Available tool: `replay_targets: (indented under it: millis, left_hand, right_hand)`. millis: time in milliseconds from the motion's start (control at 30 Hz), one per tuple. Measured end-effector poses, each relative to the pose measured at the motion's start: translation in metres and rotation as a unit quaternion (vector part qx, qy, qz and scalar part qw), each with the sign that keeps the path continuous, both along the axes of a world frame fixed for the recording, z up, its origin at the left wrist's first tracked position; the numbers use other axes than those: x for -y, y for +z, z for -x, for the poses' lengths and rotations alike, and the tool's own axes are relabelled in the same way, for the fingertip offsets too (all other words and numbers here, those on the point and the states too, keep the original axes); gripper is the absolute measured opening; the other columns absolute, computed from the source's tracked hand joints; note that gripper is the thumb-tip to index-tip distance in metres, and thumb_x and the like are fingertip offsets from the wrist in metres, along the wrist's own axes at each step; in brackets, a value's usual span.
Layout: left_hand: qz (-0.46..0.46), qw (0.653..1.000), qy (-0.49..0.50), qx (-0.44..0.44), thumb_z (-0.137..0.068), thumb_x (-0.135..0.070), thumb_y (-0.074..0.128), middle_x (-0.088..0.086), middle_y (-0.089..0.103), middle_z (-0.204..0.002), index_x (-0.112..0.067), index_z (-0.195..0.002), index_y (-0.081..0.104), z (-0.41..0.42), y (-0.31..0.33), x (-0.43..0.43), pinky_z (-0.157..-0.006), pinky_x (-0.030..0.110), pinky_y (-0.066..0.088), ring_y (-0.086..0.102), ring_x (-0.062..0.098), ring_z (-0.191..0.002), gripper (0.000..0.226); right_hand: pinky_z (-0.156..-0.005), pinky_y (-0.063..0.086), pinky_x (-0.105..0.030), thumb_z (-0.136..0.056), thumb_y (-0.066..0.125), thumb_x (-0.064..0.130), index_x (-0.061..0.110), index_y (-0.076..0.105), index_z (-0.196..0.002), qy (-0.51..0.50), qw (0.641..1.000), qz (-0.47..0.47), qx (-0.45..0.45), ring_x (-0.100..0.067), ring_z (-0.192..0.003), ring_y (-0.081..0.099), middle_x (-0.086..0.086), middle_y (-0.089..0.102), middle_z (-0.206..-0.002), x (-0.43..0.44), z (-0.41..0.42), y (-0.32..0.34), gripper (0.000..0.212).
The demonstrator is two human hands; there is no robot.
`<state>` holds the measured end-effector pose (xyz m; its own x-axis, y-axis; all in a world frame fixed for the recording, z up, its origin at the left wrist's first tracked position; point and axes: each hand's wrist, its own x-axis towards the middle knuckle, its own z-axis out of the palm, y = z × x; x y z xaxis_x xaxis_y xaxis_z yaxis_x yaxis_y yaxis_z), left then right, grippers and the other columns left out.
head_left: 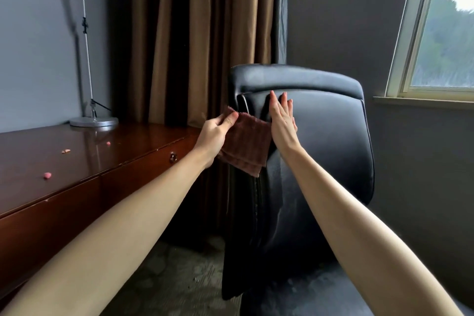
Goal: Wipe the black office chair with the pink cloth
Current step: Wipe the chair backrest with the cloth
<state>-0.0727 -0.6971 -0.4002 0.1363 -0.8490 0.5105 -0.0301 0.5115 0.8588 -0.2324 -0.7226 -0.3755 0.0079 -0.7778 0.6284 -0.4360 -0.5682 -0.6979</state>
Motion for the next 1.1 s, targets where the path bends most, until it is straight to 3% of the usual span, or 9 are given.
replay_targets:
  millis: [200, 367, 467, 667, 800, 900, 967, 1033, 1100]
  left_hand:
    - [-0.034, 0.999, 0.007, -0.02, -0.1, -0.039, 0.055, 0.001, 0.075, -0.092, -0.015, -0.091, 0.073, 0.004, -0.002, -0.012, -0.091, 0.032, 0.052, 0.07, 0.014, -0.09, 0.03]
    - [-0.022, 0.998, 0.042, -0.034, -0.103, -0.044, 0.048, 0.01, 0.071, -0.115, -0.006, -0.117, 0.068, 0.013, 0.017, -0.004, -0.104, 0.04, 0.048, 0.064, 0.023, -0.113, 0.045]
    - [-0.017, 0.999, 0.02, -0.031, -0.104, -0.037, 0.048, 0.007, 0.07, -0.116, -0.004, -0.127, 0.064, 0.012, -0.001, 0.0, -0.105, 0.033, 0.046, 0.064, 0.019, -0.114, 0.043]
    - [-0.013, 0.999, -0.031, -0.015, -0.106, -0.028, 0.045, -0.015, 0.072, -0.097, -0.02, -0.117, 0.065, 0.012, -0.05, -0.012, -0.081, 0.011, 0.047, 0.068, -0.005, -0.092, 0.024]
    - [-0.054, 0.996, -0.066, -0.026, -0.106, -0.032, 0.044, -0.016, 0.071, -0.104, -0.029, -0.121, 0.06, 0.01, -0.081, -0.02, -0.081, 0.01, 0.049, 0.067, -0.005, -0.099, 0.022]
    - [-0.051, 0.995, -0.069, -0.048, -0.106, -0.035, 0.042, -0.013, 0.069, -0.108, -0.024, -0.127, 0.06, 0.012, -0.08, -0.025, -0.083, 0.01, 0.049, 0.065, -0.003, -0.102, 0.029]
    - [-0.054, 0.995, -0.054, -0.07, -0.107, -0.034, 0.038, -0.007, 0.071, -0.096, -0.013, -0.118, 0.065, 0.015, -0.064, -0.027, -0.076, 0.012, 0.05, 0.069, -0.002, -0.088, 0.035]
    - [-0.052, 0.993, -0.066, -0.077, -0.108, -0.035, 0.037, 0.0, 0.07, -0.074, -0.011, -0.089, 0.067, 0.018, -0.049, -0.026, -0.07, 0.023, 0.052, 0.068, 0.008, -0.066, 0.043]
    - [-0.033, 0.993, -0.086, -0.079, -0.109, -0.032, 0.034, -0.001, 0.064, -0.059, -0.012, -0.073, 0.06, 0.019, -0.047, -0.024, -0.064, 0.024, 0.049, 0.061, 0.01, -0.054, 0.048]
  right_hand:
    - [-0.118, -0.008, -0.038, -0.097, 0.051, 0.047, 0.037, 0.02, -0.153, -0.019, 0.999, 0.011, -0.041, -0.008, -0.149, -0.015, 0.007, -0.004, -0.164, -0.009, -0.003, -0.009, 0.065]
    - [-0.118, -0.009, -0.037, -0.093, 0.057, 0.05, 0.038, 0.015, -0.154, -0.012, 0.998, 0.028, -0.063, -0.007, -0.148, -0.016, 0.007, -0.008, -0.164, -0.01, 0.002, -0.019, 0.076]
    - [-0.119, -0.01, -0.038, -0.092, 0.059, 0.049, 0.037, 0.014, -0.154, -0.008, 0.998, 0.027, -0.053, -0.007, -0.148, -0.017, 0.006, -0.009, -0.164, -0.009, -0.001, -0.021, 0.078]
    - [-0.118, -0.013, -0.039, -0.09, 0.062, 0.048, 0.038, 0.009, -0.154, 0.002, 0.998, 0.024, -0.05, -0.008, -0.147, -0.02, 0.007, -0.012, -0.163, -0.009, -0.005, -0.026, 0.084]
    - [-0.118, -0.012, -0.04, -0.091, 0.061, 0.046, 0.037, 0.009, -0.154, 0.002, 0.998, 0.022, -0.058, -0.008, -0.147, -0.02, 0.006, -0.013, -0.163, -0.014, -0.006, -0.03, 0.082]
    - [-0.119, -0.011, -0.041, -0.093, 0.059, 0.045, 0.039, 0.011, -0.154, 0.005, 0.997, 0.02, -0.071, -0.008, -0.147, -0.019, 0.006, -0.013, -0.163, -0.018, -0.003, -0.035, 0.078]
    - [-0.119, -0.011, -0.043, -0.095, 0.056, 0.045, 0.04, 0.012, -0.153, 0.006, 0.997, 0.02, -0.08, -0.008, -0.148, -0.018, 0.006, -0.012, -0.164, -0.02, 0.001, -0.038, 0.073]
    - [-0.118, -0.012, -0.044, -0.097, 0.053, 0.045, 0.042, 0.013, -0.153, 0.005, 0.996, 0.024, -0.087, -0.007, -0.148, -0.018, 0.007, -0.011, -0.164, -0.022, 0.003, -0.044, 0.069]
    - [-0.117, -0.013, -0.045, -0.098, 0.049, 0.047, 0.044, 0.012, -0.152, 0.001, 0.996, 0.028, -0.086, -0.007, -0.147, -0.019, 0.008, -0.012, -0.163, -0.023, 0.0, -0.051, 0.066]
